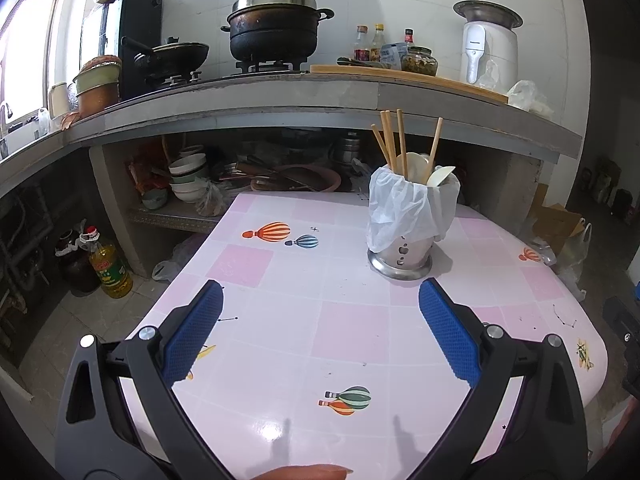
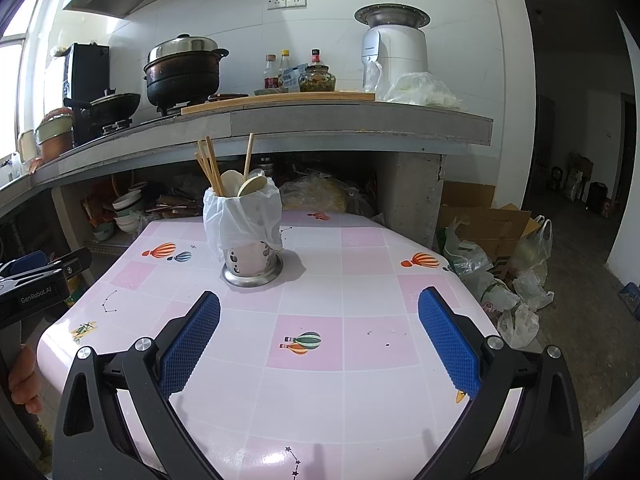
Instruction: Organize utensils
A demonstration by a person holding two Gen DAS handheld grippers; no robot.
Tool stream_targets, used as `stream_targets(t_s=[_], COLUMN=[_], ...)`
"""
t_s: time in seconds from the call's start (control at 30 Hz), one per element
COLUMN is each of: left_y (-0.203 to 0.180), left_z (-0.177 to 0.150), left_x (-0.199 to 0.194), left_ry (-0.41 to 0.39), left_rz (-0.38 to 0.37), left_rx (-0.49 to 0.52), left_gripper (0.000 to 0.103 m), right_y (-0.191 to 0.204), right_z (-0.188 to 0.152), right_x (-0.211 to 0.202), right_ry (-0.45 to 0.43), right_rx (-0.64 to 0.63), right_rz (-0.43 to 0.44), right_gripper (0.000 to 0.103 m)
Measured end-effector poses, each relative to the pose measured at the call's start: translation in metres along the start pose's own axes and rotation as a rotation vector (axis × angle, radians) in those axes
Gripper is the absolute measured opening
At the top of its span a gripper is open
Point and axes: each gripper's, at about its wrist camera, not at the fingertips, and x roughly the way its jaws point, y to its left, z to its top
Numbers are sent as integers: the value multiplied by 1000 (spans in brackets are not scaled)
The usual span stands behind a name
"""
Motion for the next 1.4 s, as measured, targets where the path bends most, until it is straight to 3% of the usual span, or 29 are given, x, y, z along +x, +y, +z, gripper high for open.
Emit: stream_targets(t_s=[1.4], left_y=[-4], left_z=[0], left_x=[2], left_ry=[4], left_rz=[-3], left_rx=[5], left_gripper=[95], right_y=[5], right_z=[1], right_x=[-1], right_ry=[-1], right_rx=[-2], right_rz=[2], right_gripper=[97])
